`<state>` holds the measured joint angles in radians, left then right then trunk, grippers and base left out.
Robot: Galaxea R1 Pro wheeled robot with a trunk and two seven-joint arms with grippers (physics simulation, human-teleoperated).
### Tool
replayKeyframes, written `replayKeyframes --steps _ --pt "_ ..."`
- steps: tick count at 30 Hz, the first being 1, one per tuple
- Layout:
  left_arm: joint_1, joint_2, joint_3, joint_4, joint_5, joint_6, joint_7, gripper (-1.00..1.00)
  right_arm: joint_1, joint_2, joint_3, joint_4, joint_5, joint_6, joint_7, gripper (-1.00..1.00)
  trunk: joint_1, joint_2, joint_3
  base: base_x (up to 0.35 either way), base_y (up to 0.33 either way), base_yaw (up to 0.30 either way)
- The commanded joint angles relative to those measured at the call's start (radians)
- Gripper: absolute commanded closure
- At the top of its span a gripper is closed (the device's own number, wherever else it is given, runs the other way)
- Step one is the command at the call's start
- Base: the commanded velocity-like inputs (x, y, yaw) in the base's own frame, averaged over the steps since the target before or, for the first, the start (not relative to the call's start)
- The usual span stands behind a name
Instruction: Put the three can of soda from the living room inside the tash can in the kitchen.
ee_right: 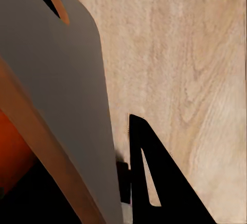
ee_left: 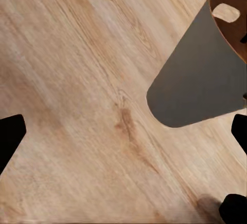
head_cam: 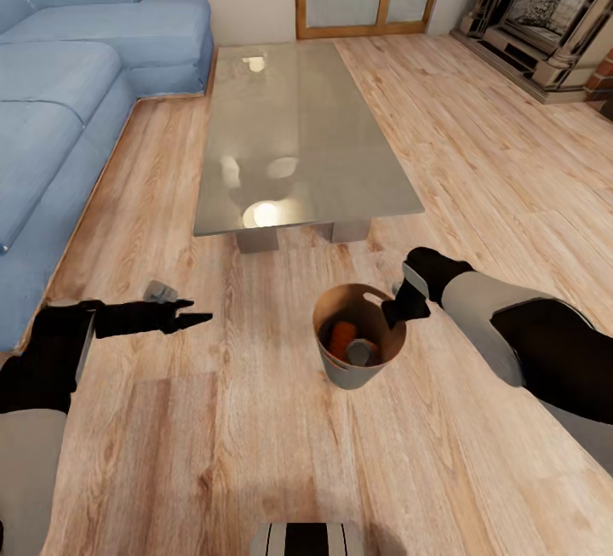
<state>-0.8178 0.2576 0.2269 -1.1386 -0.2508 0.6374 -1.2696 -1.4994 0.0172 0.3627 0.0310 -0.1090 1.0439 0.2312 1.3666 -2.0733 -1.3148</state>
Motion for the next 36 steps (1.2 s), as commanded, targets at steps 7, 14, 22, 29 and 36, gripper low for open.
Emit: replayKeyframes --steps 7,14,22,29,36 --pt "0.108 -0.109 0.006 0.06 0.001 -0.242 0.322 -1.0 0.016 -0.158 -0.027 -0.004 -0.035 0.003 0.015 1.0 0.0 0.0 0.0 0.0 0.0 0.0" --pt "0.152 -0.12 0.006 0.071 0.002 -0.304 0.457 -1.0 0.017 -0.295 -0.026 -0.005 -0.036 0.003 0.027 1.0 0.0 0.0 0.0 0.0 0.0 0.0" --pt "0.155 -0.138 0.007 0.072 0.001 -0.302 0.485 -1.0 0.018 -0.305 -0.018 0.004 -0.029 0.003 0.029 1.0 0.027 -0.049 -0.022 0.0 0.0 0.0" --pt "0.155 -0.141 0.006 0.072 0.001 -0.299 0.489 -1.0 0.068 -0.316 -0.026 -0.004 -0.035 0.003 0.076 1.0 0.053 -0.098 -0.044 0.0 0.0 0.0" --pt "0.155 -0.142 0.007 0.073 0.0 -0.298 0.489 -1.0 0.079 -0.323 -0.02 -0.008 -0.027 0.003 0.112 1.0 0.08 -0.147 -0.066 0.0 0.0 0.0"
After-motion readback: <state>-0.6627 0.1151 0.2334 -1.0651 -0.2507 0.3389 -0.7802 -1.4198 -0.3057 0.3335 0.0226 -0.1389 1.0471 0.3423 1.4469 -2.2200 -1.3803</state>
